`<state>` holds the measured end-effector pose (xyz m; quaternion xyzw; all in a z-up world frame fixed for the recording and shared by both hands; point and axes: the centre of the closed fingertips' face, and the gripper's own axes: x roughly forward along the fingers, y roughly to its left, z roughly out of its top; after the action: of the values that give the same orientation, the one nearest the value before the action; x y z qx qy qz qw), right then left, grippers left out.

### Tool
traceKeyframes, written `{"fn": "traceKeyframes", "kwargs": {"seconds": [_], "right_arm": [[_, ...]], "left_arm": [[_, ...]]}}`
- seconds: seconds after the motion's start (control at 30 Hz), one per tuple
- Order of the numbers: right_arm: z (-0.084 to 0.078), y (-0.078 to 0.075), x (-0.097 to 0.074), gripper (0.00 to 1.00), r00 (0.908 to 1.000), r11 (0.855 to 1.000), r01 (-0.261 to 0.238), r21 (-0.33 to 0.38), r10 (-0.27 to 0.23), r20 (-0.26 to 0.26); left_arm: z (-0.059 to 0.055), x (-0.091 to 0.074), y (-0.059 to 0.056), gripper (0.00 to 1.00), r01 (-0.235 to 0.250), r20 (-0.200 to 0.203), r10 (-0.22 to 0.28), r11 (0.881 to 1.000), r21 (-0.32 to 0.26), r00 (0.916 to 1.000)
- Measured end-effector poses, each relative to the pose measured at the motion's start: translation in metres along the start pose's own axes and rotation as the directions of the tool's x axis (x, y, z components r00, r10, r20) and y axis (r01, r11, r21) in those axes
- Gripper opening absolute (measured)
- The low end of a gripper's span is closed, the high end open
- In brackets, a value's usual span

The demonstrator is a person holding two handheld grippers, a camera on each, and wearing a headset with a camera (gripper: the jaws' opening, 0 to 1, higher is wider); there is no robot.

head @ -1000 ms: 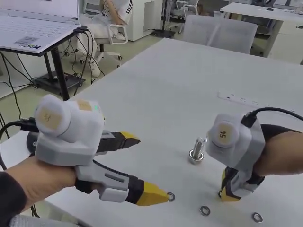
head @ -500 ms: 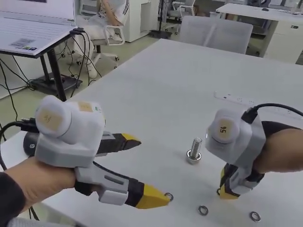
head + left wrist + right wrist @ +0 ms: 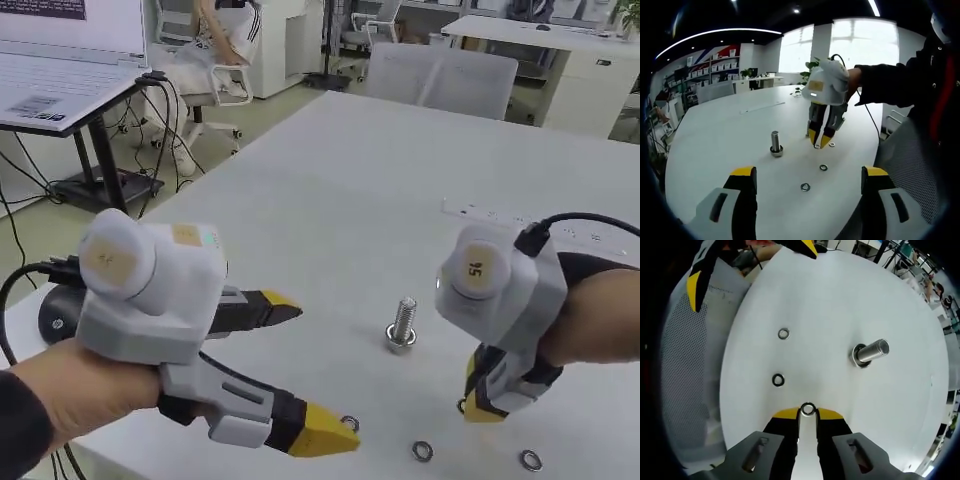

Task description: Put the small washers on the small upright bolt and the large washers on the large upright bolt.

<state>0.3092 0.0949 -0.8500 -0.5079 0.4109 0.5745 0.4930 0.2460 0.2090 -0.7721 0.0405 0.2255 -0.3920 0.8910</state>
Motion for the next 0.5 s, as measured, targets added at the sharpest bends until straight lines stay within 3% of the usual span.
{"fn": "traceKeyframes", "kwargs": {"seconds": [0.5], "right_arm": [[-0.001, 0.007, -0.029, 0.13, 0.9987, 0.999, 0.018, 0.029, -0.019, 0.048]], "left_arm": [[0.009, 0.003, -0.009, 0.86, 0.032, -0.018, -0.031, 0.999, 0.033, 0.9994]]}}
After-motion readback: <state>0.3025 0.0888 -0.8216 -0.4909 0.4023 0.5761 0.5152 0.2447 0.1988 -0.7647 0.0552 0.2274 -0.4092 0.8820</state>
